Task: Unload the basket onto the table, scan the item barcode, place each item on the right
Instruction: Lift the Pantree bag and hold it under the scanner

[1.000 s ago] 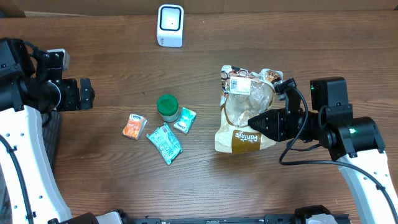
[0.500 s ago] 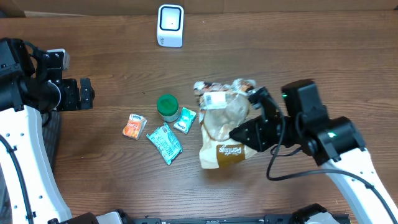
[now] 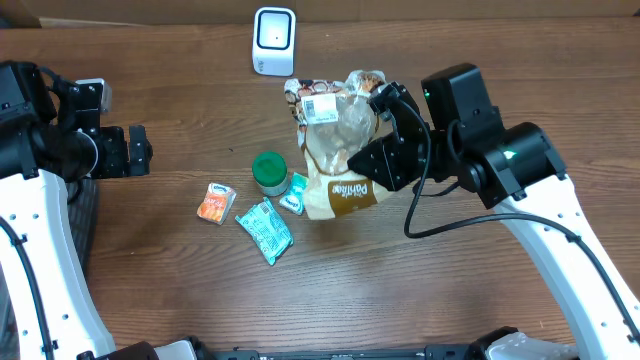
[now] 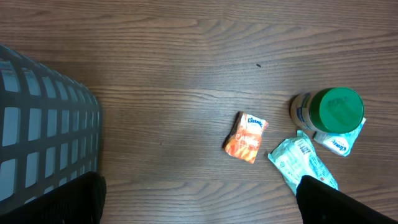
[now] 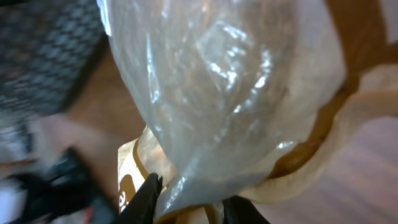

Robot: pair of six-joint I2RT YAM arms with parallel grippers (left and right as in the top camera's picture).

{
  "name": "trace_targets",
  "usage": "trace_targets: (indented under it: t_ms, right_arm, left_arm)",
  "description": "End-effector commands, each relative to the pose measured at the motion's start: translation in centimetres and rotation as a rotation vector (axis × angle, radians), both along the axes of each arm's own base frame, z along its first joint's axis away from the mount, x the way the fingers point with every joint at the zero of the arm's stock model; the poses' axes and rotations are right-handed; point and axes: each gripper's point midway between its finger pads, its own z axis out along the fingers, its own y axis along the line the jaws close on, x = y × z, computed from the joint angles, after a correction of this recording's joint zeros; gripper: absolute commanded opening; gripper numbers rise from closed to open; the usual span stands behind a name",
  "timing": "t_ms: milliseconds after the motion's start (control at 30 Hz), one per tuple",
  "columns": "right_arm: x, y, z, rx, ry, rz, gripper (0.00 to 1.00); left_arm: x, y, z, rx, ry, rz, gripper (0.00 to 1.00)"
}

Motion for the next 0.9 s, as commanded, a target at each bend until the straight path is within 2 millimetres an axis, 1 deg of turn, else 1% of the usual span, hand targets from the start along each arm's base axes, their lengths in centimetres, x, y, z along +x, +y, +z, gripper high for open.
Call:
trace_targets:
  t_ms: [0, 100, 200, 233, 300, 400, 500, 567, 633, 700, 833, 867]
  right_arm:
    - [4.7, -2.0, -1.3, -0.203, -0.155, -0.144, 0.04]
    - [8.6, -2.9, -1.7, -0.324, -0.284, -0.262, 0.04]
    - [12.8, -3.1, -1.9, -0.407, -0.419, -0.386, 0.04]
    - [13.9, -3.1, -1.9, -0.426, -0.454, -0.412, 0.04]
    - [16.2, -2.9, -2.2, -0.486, -0.547, -0.431, 0.04]
    - [19.7, -2.5, -2.2, -0.625, -0.722, -0.436, 0.04]
    - [22.8, -1.4, -2.1, -0.745, -0.895, -0.433, 0.04]
    - [24.4, -0.7, -2.2, -0.797, -0.989, -0.43, 0.04]
    - [25.8, 0.3, -3.1, -0.852, -1.073, -0.395, 0.04]
    - [26.8, 1.2, -4.1, -0.918, -1.145, -0.345, 0.04]
    - [28.3, 3.2, -6.9, -1.029, -1.255, -0.25, 0.04]
    - [28.7, 3.8, -8.1, -1.052, -1.26, -0.204, 0.04]
  left_arm:
    - [0.2, 0.3, 0.1, 0.015, -0.003, -0.018, 1.0]
    - [0.2, 0.3, 0.1, 0.015, -0.003, -0.018, 1.0]
    - [0.2, 0.3, 0.1, 0.015, -0.003, -0.018, 1.0]
    - [0.2, 0.3, 0.1, 0.015, -0.003, -0.018, 1.0]
    - [0.2, 0.3, 0.1, 0.015, -0.003, -0.018, 0.99]
    - [0.2, 0.3, 0.1, 0.015, -0.003, -0.018, 1.0]
    - [0.2, 0.3, 0.1, 0.015, -0.003, -0.018, 1.0]
    - [0.2, 0.3, 0.1, 0.015, -0.003, -0.018, 1.0]
    - [0.2, 0.3, 0.1, 0.015, -0.003, -0.018, 1.0]
    - [0.2, 0.3, 0.1, 0.015, -0.003, -0.018, 1.0]
    - [0.2, 0.3, 0.1, 0.015, -0.003, -0.018, 1.0]
    - [0.2, 0.3, 0.1, 0.015, -0.003, -0.018, 1.0]
